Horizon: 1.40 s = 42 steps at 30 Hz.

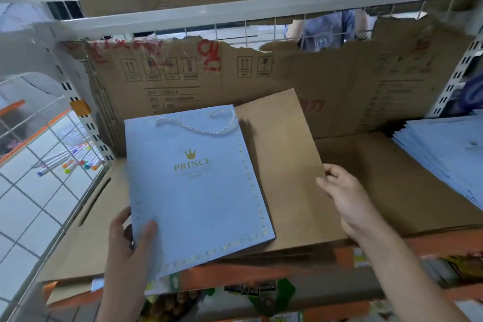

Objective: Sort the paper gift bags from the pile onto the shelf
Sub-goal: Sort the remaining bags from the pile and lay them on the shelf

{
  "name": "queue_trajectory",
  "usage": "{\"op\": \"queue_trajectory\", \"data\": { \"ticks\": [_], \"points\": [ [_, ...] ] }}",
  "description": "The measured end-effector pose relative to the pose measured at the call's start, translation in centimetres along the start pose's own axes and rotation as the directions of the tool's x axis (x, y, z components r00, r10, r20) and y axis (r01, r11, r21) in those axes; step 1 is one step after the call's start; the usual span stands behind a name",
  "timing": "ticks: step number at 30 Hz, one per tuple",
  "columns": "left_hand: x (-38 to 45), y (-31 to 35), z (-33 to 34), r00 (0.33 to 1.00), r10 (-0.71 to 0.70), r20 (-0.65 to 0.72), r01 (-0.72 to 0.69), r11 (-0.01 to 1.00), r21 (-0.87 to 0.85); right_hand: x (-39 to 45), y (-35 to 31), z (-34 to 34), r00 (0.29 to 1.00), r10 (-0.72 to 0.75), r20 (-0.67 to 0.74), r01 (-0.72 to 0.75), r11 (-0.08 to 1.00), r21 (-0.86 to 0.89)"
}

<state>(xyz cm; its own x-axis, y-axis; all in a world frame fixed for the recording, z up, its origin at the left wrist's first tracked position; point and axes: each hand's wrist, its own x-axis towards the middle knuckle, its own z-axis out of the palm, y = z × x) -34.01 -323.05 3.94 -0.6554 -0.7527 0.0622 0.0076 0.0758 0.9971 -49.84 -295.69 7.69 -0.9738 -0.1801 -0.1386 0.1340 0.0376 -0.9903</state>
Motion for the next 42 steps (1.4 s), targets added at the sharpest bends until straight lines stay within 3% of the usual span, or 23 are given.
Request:
{"op": "queue_trajectory", "data": {
  "ticks": [10, 15, 20, 26, 36, 42],
  "points": [
    [-2.0, -0.1, 9.6, 0.977, 0.032, 0.212, -0.014, 0.996, -0.087, 3.0, -2.8, -17.5, 0.971, -0.005, -0.239, -0.008, 0.999, -0.053],
    [-4.0, 1.1, 12.7, 0.979, 0.002, 0.206, 0.022, 0.993, -0.115, 5.2, -3.0, -23.0, 0.967, 0.027, -0.252, -0.087, 0.97, -0.228],
    [-5.5, 1.6, 14.7, 0.988, 0.003, 0.158, 0.014, 0.995, -0.102, 7.9, -1.1, -24.7, 0.981, 0.07, -0.18, -0.15, 0.863, -0.483],
    [-7.9, 0.7, 17.5, 0.994, -0.03, 0.109, 0.044, 0.991, -0.129, 8.8, 0.9, -25.6, 0.994, 0.004, -0.108, -0.081, 0.687, -0.722],
    [-10.9, 1.8, 21.3, 0.998, -0.037, 0.044, 0.04, 0.996, -0.08, 9.8, 1.5, -25.0, 0.992, -0.107, -0.06, 0.003, 0.513, -0.858],
    [-10.5, 3.1, 22.8, 0.987, -0.066, 0.146, 0.082, 0.991, -0.103, 7.6, 0.6, -24.4, 0.985, -0.174, -0.011, 0.084, 0.531, -0.843]
  ]
}}
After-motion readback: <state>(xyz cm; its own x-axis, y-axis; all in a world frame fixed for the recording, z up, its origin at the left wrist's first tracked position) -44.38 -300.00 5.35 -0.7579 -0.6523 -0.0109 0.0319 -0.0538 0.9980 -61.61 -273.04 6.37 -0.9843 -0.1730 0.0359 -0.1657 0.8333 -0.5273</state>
